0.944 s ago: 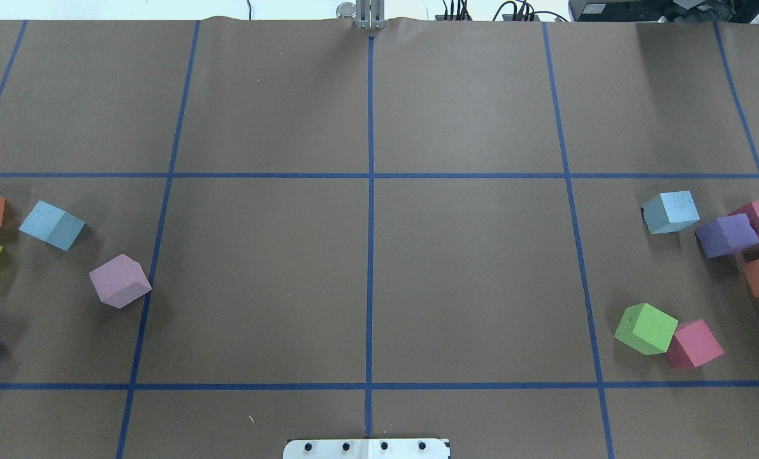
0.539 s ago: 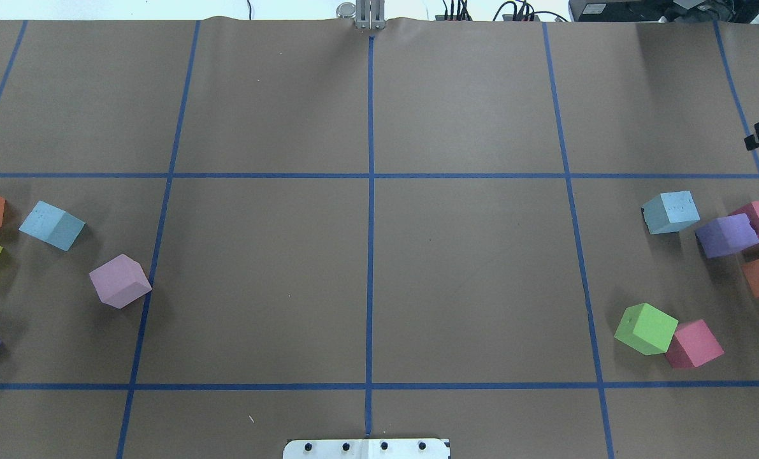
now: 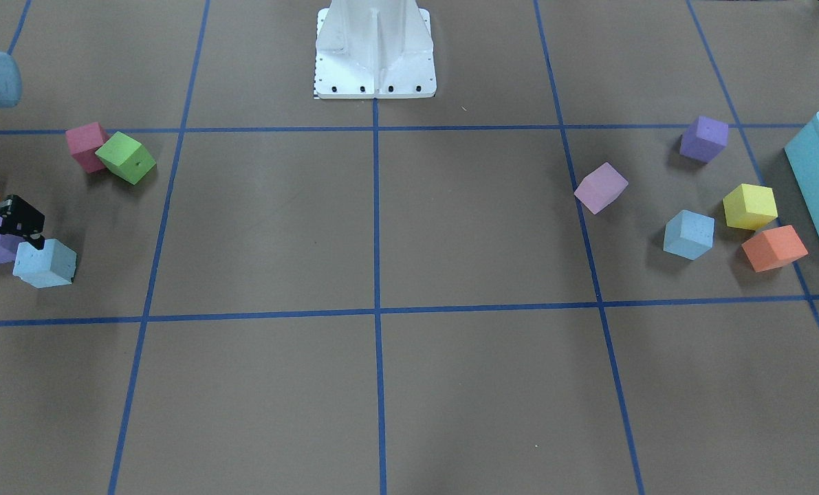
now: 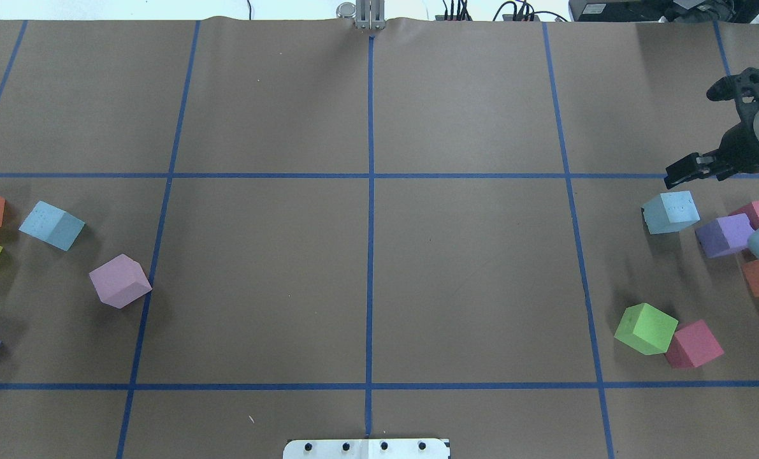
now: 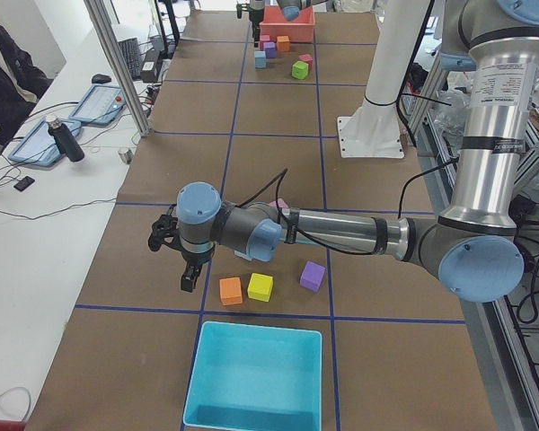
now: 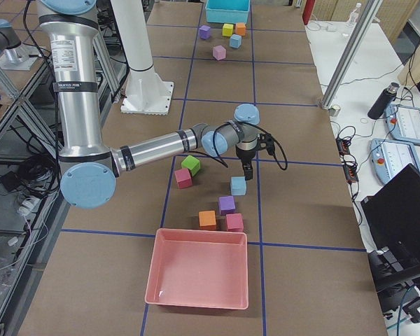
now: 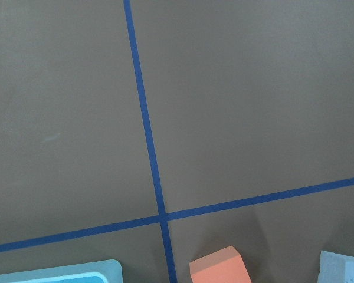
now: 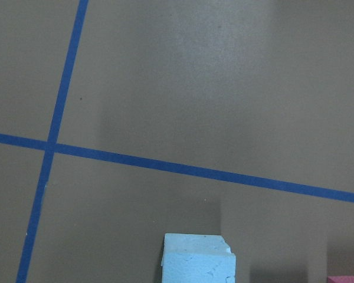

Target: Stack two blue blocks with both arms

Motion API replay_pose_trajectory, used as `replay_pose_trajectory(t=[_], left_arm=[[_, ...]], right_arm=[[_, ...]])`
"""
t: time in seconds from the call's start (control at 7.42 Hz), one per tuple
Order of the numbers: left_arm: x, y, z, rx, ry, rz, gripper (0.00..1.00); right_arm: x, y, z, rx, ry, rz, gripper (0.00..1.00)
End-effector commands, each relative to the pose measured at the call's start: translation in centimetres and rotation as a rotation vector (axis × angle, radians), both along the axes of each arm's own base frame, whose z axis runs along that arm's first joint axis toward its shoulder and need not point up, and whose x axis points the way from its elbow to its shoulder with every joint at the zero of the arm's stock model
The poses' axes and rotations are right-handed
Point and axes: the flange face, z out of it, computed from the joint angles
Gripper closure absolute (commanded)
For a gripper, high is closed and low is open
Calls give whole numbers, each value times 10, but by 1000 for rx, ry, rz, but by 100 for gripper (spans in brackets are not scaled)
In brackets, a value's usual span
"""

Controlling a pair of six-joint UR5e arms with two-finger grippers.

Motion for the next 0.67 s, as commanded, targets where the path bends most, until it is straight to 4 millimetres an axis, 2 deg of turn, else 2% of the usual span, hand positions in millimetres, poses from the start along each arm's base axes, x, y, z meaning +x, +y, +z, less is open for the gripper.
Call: replay_pose_trajectory(t=[0.0, 0.27, 0.54], left_arm=[[0, 0, 1, -1, 0, 0, 2], [0, 0, 1, -1, 0, 0, 2], [0, 0, 0, 2, 0, 1, 2]], right_arm=[[-26, 13, 9, -17, 41, 6, 1], [-26, 17, 37, 7, 46, 10, 1], [-28, 15, 55, 36, 29, -2, 1]])
